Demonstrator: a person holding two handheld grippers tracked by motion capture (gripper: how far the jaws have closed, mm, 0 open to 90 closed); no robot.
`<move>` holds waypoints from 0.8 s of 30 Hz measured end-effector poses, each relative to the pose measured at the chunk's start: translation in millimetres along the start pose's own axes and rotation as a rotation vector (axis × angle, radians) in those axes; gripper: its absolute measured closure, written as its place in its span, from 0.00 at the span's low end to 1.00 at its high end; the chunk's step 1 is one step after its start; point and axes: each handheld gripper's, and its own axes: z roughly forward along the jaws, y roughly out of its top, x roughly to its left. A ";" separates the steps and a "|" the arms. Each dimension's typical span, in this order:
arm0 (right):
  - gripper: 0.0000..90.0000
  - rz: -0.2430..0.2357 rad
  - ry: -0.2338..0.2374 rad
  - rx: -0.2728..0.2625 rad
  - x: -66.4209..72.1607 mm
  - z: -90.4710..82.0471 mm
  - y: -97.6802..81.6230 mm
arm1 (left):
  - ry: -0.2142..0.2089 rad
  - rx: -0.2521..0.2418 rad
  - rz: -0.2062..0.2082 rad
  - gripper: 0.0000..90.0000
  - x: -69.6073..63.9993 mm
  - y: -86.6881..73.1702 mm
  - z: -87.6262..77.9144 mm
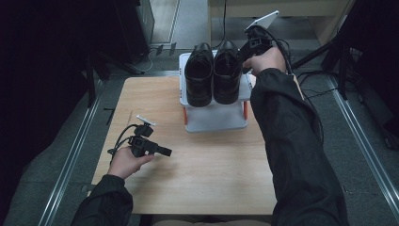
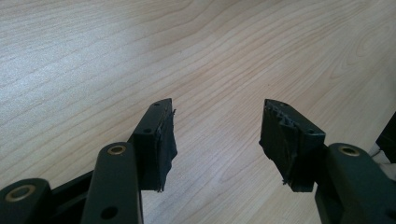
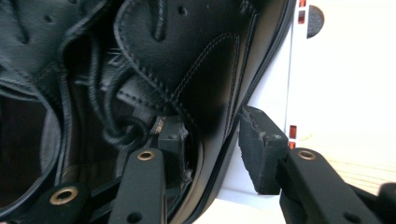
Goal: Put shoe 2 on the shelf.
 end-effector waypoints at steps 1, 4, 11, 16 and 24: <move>0.71 0.003 0.001 -0.003 0.2 -3.5 -0.2 | 0.001 0.001 0.000 0.49 0.1 0.1 0.2; 0.71 -0.005 0.011 -0.013 -1.1 -14.5 -2.8 | 0.004 0.003 0.001 0.49 1.0 0.3 0.8; 0.69 -0.050 0.032 -0.023 -8.5 -29.7 -14.0 | 0.005 0.007 -0.006 0.49 1.2 2.7 2.7; 0.69 -0.050 0.057 -0.024 -19.3 -35.0 -23.6 | 0.006 0.013 -0.004 0.49 0.7 4.4 4.1; 0.69 -0.036 0.071 -0.013 -46.4 -25.1 -40.9 | 0.006 0.013 -0.013 0.49 2.7 6.2 4.9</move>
